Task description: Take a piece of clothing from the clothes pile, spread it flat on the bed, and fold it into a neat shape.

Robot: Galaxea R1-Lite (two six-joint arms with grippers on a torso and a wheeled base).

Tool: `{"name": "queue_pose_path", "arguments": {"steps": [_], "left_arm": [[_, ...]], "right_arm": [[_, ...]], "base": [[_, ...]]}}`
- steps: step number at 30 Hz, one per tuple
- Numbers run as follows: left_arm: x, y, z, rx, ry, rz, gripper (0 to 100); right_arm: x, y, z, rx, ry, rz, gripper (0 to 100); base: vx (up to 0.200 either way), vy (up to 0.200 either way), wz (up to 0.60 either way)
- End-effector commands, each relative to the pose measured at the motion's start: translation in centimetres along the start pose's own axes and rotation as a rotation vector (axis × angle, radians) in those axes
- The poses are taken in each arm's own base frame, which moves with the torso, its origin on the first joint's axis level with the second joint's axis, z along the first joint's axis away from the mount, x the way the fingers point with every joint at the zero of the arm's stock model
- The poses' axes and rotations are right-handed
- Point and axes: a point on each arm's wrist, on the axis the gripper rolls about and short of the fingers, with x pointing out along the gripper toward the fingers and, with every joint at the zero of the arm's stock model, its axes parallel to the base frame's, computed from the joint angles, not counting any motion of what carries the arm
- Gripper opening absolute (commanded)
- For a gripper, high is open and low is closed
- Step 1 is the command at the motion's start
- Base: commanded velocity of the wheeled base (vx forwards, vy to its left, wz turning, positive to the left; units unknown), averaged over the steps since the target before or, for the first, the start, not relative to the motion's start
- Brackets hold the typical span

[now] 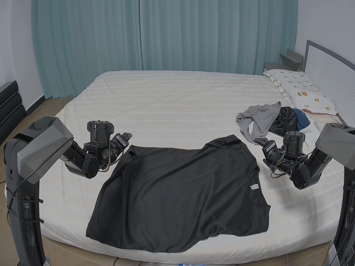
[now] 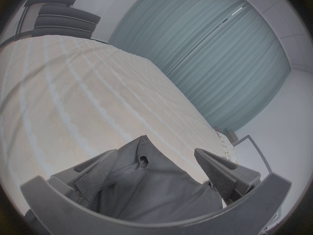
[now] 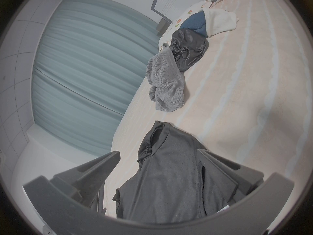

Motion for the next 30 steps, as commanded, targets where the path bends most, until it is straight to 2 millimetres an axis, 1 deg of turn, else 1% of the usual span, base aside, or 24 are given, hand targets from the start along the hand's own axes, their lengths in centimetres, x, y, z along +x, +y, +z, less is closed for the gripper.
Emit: {"name": "queue_pose_path", "arguments": {"steps": [1,7,10,13,19,20,21,25,30], "left_arm": [[4.6,0.6,-2.5,0.041,0.032,0.066,100],[6.1,1.2,-3.5,0.089,0.023,0.089,100],[6.2,1.2,-3.5,0.112,0.020,0.091,100],[6.6,0.8,-3.2,0.120,-0.003,0.082,100],[7.8,0.6,-3.3,0.126,-0.001,0.123,100],[7.8,0.6,-3.3,0.127,0.002,0.126,0],[7.9,0.9,-3.6,0.131,0.017,0.141,0],[8.2,1.1,-3.7,0.132,0.020,0.149,0],[8.4,1.0,-2.2,0.120,-0.045,0.169,0]], "right_arm": [[-0.9,-1.0,-0.4,0.029,0.005,-0.017,100],[-1.1,-1.1,-0.3,0.032,0.004,-0.021,100],[-1.1,-1.1,-0.4,0.031,0.006,-0.022,100],[-1.1,-1.1,-0.3,0.034,0.003,-0.022,100],[-1.1,-1.1,-0.3,0.034,0.003,-0.022,100],[-1.1,-1.1,-0.3,0.033,0.005,-0.022,100],[-1.1,-1.1,-0.3,0.034,0.003,-0.023,100],[-1.1,-1.2,-0.2,0.035,0.000,-0.023,100],[-1.1,-1.3,-0.1,0.036,-0.002,-0.026,100]], "base": [[0.000,0.000,0.00],[0.000,0.000,0.00],[0.000,0.000,0.00],[0.000,0.000,0.00],[0.000,0.000,0.00],[0.000,0.000,0.00],[0.000,0.000,0.00],[0.000,0.000,0.00],[0.000,0.000,0.00]]}}
